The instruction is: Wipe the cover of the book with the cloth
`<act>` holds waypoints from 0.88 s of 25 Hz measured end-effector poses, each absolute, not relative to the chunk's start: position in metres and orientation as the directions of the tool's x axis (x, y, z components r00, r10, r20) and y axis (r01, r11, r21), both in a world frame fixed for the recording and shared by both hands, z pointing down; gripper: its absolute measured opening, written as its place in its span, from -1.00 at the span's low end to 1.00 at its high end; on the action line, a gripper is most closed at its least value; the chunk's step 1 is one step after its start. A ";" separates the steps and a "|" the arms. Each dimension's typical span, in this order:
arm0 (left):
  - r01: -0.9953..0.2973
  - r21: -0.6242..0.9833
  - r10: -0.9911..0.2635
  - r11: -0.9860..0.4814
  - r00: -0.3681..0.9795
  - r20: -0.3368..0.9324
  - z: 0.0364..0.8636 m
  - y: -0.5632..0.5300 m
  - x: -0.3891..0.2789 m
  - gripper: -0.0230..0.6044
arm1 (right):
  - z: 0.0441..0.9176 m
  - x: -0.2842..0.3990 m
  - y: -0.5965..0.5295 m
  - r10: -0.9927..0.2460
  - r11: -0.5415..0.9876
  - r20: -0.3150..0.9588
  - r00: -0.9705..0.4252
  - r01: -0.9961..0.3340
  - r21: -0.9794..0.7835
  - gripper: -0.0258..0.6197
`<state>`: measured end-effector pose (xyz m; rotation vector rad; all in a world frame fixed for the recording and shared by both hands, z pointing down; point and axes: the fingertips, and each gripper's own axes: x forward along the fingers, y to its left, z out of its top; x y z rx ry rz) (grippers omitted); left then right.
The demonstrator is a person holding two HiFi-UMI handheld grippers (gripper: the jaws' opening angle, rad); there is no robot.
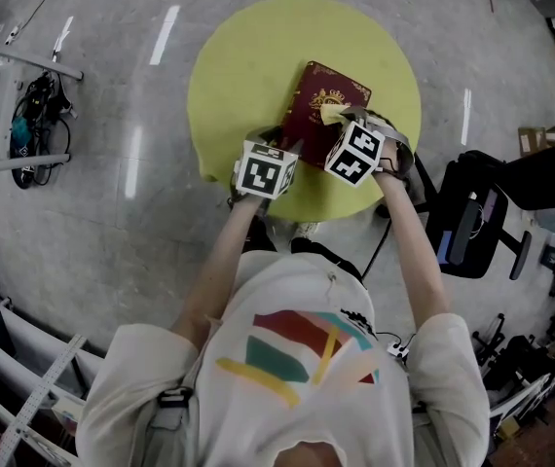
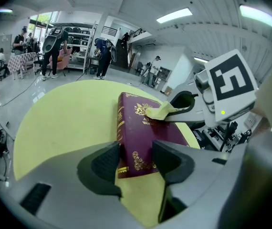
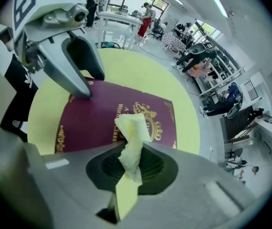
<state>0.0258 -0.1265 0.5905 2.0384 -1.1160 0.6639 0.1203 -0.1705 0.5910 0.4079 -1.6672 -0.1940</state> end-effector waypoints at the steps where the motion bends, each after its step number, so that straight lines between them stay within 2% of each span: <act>1: -0.864 0.336 -0.500 -0.375 0.494 0.711 0.590 -0.127 0.026 -0.25 | 0.591 0.118 -0.163 -0.362 0.927 0.927 -0.100 -0.146 0.346 -0.83; 10: -0.866 0.332 -0.504 -0.374 0.490 0.711 0.591 -0.126 0.025 -0.25 | 0.590 0.100 -0.092 -0.248 0.962 0.958 -0.147 -0.150 0.226 -0.83; 22: -0.870 0.326 -0.516 -0.371 0.485 0.706 0.590 -0.127 0.025 -0.25 | 0.587 0.091 -0.048 -0.192 0.975 0.964 -0.182 -0.150 0.166 -0.83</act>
